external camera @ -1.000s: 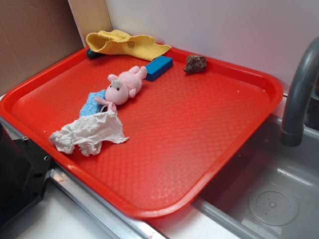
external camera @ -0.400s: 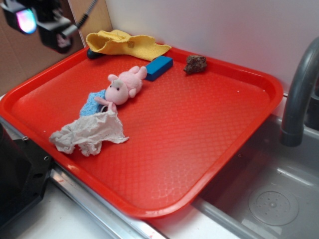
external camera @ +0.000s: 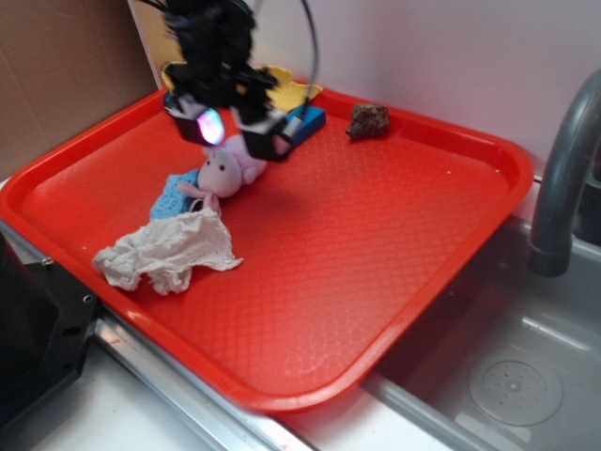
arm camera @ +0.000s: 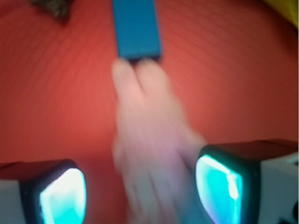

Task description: Grab the pink bunny.

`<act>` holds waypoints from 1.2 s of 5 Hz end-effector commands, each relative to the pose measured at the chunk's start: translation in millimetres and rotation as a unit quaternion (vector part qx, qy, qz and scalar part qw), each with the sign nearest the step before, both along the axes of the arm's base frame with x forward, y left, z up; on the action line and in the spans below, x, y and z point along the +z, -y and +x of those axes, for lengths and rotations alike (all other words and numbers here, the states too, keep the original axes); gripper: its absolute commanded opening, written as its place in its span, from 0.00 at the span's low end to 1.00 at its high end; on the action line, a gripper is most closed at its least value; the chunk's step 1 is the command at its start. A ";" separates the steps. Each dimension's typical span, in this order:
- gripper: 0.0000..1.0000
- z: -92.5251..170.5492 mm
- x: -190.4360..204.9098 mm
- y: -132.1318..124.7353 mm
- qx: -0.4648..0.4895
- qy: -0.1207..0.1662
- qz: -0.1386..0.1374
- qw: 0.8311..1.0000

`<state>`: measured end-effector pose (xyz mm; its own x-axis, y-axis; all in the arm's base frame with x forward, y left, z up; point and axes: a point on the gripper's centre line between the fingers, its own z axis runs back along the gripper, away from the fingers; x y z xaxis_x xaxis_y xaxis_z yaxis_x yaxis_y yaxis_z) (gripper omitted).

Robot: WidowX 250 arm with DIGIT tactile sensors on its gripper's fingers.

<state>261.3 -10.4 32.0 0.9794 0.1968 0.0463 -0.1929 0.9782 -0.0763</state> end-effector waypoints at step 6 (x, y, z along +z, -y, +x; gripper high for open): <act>1.00 -4.6 60.5 -6.7 -0.119 0.055 0.076 0.989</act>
<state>252.1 -1.2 88.1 0.9901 -0.0550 0.1293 0.0470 0.9968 0.0640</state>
